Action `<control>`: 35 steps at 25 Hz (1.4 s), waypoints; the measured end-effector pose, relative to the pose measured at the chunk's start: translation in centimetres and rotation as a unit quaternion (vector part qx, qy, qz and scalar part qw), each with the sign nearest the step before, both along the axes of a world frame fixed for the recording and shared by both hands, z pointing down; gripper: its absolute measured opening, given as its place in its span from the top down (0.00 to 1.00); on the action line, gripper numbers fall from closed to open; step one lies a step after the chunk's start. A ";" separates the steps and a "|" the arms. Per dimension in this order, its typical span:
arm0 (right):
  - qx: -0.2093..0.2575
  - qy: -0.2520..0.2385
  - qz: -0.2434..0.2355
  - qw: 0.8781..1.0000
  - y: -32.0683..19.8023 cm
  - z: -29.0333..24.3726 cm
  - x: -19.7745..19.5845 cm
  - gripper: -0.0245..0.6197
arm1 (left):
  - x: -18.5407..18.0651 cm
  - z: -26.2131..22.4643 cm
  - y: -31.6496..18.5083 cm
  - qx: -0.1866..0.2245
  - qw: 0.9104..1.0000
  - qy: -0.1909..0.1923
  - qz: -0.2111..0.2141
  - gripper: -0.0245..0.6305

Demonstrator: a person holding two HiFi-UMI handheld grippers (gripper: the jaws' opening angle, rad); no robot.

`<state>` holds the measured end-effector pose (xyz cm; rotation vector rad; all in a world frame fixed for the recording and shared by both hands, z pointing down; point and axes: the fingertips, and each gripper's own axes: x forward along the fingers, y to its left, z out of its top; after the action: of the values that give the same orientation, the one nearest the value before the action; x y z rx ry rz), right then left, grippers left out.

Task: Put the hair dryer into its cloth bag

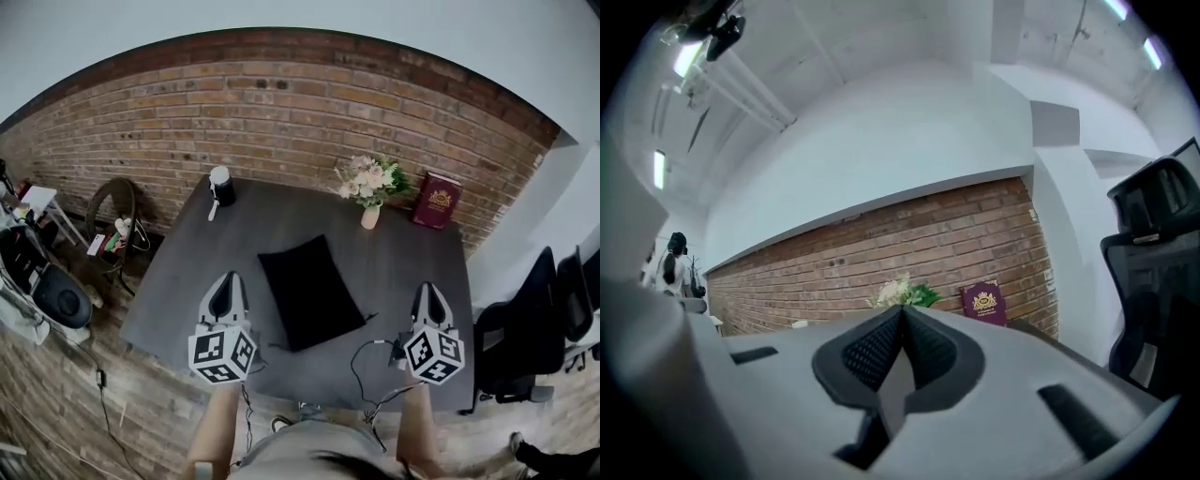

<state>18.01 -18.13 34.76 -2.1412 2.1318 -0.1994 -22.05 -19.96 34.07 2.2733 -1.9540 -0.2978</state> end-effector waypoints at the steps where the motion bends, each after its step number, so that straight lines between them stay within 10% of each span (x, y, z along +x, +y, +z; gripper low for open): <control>1: -0.004 -0.001 0.001 1.000 0.1 0.3 0.0 0.96 | -0.1 0.0 -0.1 -0.001 1.000 -0.001 -0.001 0.95; 35: -0.046 0.040 -0.018 0.998 -2.2 2.7 -2.1 0.96 | -0.9 2.7 -1.5 -0.038 0.999 -0.006 -0.011 0.95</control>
<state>15.91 -20.37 37.48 -2.1983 2.2478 -0.2218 -22.98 -21.49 36.77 2.2138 -1.9614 -0.2069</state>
